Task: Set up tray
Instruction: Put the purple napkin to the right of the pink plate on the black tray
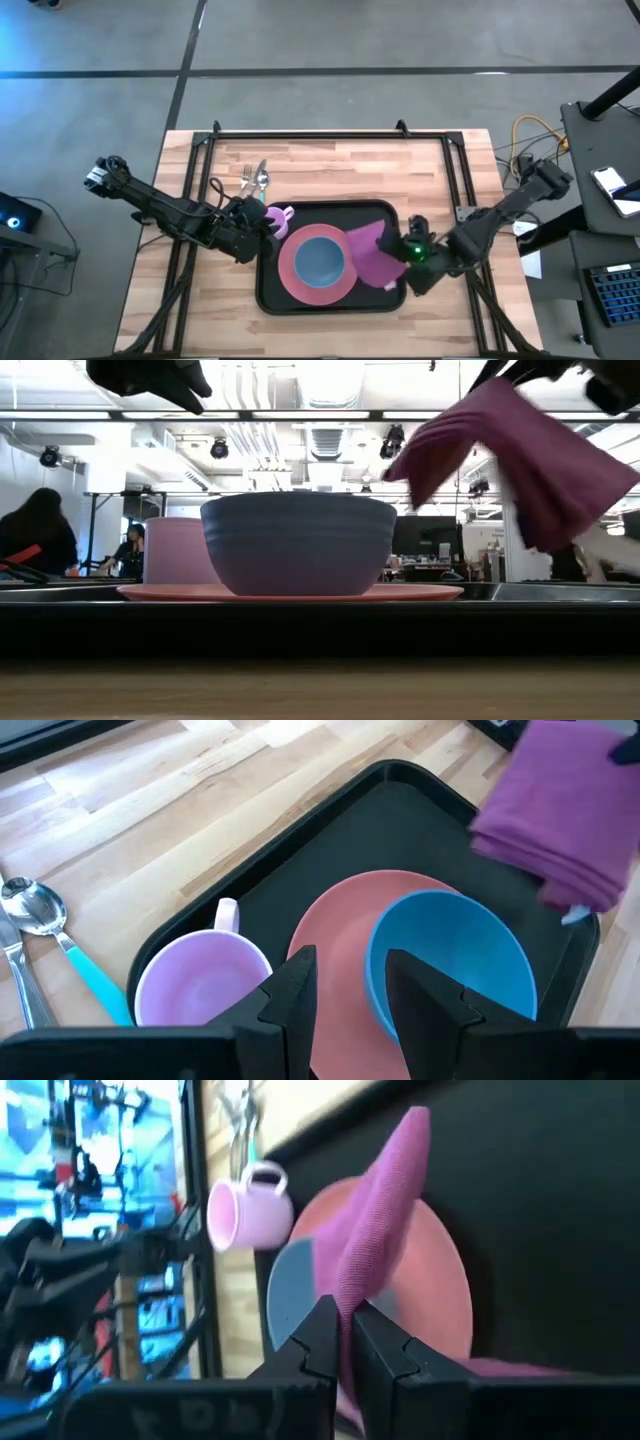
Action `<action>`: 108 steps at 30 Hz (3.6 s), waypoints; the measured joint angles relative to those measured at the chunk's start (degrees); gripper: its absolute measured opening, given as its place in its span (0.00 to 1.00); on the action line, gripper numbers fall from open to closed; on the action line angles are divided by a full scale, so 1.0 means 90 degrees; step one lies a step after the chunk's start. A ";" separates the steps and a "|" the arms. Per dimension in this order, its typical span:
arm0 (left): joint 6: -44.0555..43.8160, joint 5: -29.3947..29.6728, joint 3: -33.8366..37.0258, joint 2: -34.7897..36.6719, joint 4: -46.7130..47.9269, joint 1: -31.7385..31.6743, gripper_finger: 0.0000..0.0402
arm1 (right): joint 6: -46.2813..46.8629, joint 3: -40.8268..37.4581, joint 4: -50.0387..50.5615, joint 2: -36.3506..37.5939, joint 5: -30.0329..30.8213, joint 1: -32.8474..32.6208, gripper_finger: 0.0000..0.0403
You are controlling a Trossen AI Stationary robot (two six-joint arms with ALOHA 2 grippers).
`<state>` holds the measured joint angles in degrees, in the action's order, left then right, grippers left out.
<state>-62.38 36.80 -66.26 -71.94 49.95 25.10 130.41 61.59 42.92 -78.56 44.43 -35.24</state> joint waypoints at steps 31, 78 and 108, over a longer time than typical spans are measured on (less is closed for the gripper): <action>0.0140 -0.0397 0.0000 0.0000 0.0021 0.0000 0.25 | 0.0100 0.1081 0.0784 -0.0953 -0.0459 -0.0068 0.02; -0.0014 -0.0412 0.0000 0.0000 0.0123 -0.0199 0.25 | -0.1682 -0.2084 -0.0644 -0.1353 -0.2691 0.1938 0.03; 0.0019 -0.0403 0.0000 0.0000 0.0068 -0.0209 0.25 | -1.0299 -0.0217 0.0270 -0.1198 -0.3544 0.1451 0.46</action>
<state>-62.21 33.17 -66.26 -71.94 50.57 23.22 37.72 59.64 45.35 -89.35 12.53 -22.18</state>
